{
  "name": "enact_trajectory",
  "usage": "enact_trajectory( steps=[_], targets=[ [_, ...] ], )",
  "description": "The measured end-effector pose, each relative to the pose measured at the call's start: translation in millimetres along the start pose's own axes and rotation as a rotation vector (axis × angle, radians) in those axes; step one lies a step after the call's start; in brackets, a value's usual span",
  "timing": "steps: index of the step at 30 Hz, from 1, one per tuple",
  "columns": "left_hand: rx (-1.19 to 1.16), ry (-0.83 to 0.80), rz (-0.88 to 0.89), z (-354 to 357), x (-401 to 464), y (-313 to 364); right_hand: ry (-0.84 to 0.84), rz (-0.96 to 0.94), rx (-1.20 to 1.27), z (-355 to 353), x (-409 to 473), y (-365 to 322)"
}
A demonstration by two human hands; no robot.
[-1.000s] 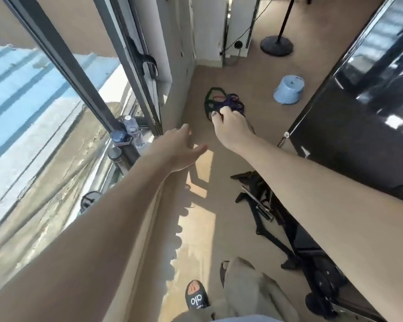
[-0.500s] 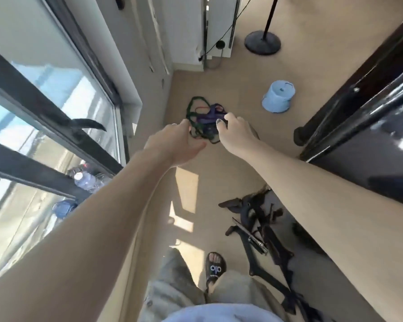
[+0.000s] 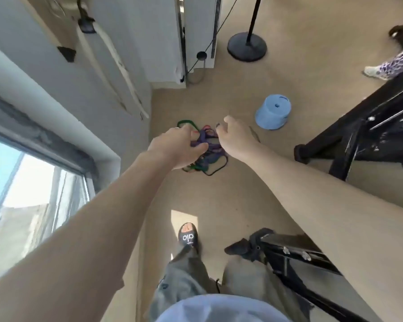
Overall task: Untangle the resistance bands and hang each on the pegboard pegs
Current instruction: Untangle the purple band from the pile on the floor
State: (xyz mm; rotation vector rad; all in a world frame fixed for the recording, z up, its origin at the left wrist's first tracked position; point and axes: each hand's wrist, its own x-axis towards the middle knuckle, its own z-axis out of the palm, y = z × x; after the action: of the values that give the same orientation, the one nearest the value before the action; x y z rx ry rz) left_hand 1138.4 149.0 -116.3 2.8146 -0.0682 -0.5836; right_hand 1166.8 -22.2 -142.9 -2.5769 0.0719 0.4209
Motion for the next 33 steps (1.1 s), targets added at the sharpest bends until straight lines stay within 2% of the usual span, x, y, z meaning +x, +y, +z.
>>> enact_trajectory(
  steps=[5, 12, 24, 27, 33],
  targets=[
    [0.012, -0.021, 0.046, -44.3, 107.4, 11.2, -0.002, 0.049, -0.006, -35.4, 96.4, -2.4],
    [0.013, -0.043, 0.073, -74.5, 249.1, 54.7, 0.019, 0.029, -0.004, -83.7, 240.0, 30.0],
    [-0.135, -0.050, -0.249, -73.7, 503.3, 149.6, -0.199, -0.138, -0.140, -162.6, 537.4, 119.1],
    [-0.176, -0.099, -0.325, -74.4, 535.9, 160.5, -0.246, -0.183, -0.180, -177.5, 583.9, 118.0],
    [-0.323, -0.091, -0.435, -86.2, 605.1, 154.2, -0.330, -0.309, -0.213, -183.6, 669.0, 96.4]
  ],
)
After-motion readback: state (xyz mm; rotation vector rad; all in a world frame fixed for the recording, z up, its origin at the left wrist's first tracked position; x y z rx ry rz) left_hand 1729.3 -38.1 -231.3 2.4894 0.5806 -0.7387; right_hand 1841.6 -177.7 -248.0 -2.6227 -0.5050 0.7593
